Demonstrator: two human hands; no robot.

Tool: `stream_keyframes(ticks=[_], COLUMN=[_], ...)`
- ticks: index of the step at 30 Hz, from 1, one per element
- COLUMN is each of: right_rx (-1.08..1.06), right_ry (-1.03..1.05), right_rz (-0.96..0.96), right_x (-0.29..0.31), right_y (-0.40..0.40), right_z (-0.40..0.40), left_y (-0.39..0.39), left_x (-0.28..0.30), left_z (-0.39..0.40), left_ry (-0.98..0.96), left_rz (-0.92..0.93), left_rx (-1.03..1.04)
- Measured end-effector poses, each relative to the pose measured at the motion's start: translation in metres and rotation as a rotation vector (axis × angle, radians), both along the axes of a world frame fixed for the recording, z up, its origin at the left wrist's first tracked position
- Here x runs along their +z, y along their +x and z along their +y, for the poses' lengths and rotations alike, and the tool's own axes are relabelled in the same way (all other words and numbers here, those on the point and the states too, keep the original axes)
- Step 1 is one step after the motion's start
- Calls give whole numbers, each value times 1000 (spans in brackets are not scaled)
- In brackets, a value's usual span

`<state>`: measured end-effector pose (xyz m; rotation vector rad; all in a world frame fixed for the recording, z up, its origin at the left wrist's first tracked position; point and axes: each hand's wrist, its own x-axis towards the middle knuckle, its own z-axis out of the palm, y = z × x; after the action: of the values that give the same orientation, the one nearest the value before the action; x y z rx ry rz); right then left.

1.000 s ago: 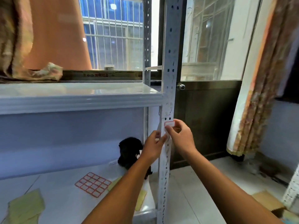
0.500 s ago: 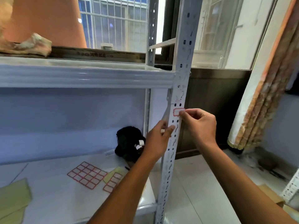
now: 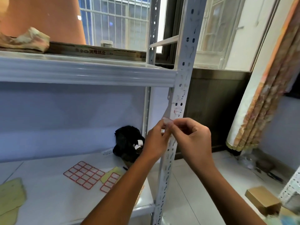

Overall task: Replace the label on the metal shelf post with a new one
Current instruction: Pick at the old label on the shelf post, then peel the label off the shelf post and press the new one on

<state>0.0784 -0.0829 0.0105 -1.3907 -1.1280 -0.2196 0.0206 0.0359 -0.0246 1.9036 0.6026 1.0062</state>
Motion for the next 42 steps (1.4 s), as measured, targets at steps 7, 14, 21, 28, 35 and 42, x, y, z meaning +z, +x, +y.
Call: stream_keyframes(ticks=[7,14,21,28,35,42], right_rx=[123,273,282,32,-274,-332], right_ry=[23,-35,-147,-148,-286,-637], right_rz=[421,750,984,963,635,294], right_x=[-26,-76,-134,-160,-161,-174], right_y=[4,-23,-70,-60,-6,19], right_z=[-2,0,60,156,271,303], left_y=[1,-54,-123,-130,-130,-121], left_x=[2,-49,-116,-119,-119,-113], left_z=[0,3,5,39,74,72], left_ry=[-9,-167,-198,-287,-510,-503], left_rz=[26,140,257,287,335,375], left_rx=[21,-109,181,208,181,155])
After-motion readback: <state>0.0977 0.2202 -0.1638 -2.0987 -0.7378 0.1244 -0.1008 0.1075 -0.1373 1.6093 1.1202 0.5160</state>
